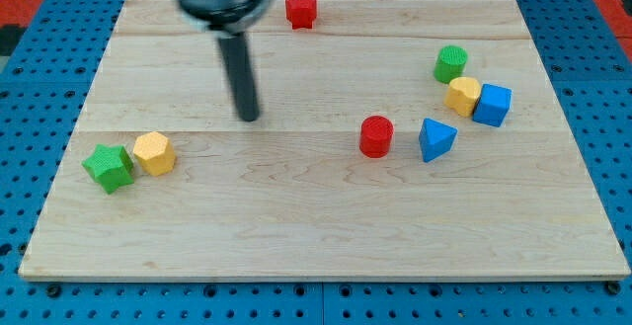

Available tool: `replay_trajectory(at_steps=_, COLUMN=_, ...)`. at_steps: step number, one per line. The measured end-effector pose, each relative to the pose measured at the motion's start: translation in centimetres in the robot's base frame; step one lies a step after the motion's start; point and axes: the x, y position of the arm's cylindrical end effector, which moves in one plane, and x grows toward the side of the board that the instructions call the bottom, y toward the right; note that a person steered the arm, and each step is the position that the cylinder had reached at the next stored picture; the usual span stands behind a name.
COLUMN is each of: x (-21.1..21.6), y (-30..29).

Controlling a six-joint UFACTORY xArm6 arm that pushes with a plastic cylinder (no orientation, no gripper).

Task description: Keep red circle on bottom right to green star

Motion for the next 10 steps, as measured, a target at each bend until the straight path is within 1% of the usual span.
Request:
replay_trajectory(at_steps=1, x=0.0, y=11.0)
replay_trajectory(at_steps=2, x=1.1, y=19.6)
replay_trajectory(at_steps=3, x=4.3, y=21.8)
replay_trajectory(at_steps=4, x=5.6, y=23.8)
replay_trajectory(at_steps=5, x=4.8, y=17.3)
replay_trajectory(at_steps=7, x=3.7, y=-1.3)
replay_trajectory(at_steps=8, x=3.8, y=0.0)
replay_trajectory(at_steps=9, x=4.8, y=4.5)
replay_trajectory(at_steps=10, x=6.6, y=-2.0)
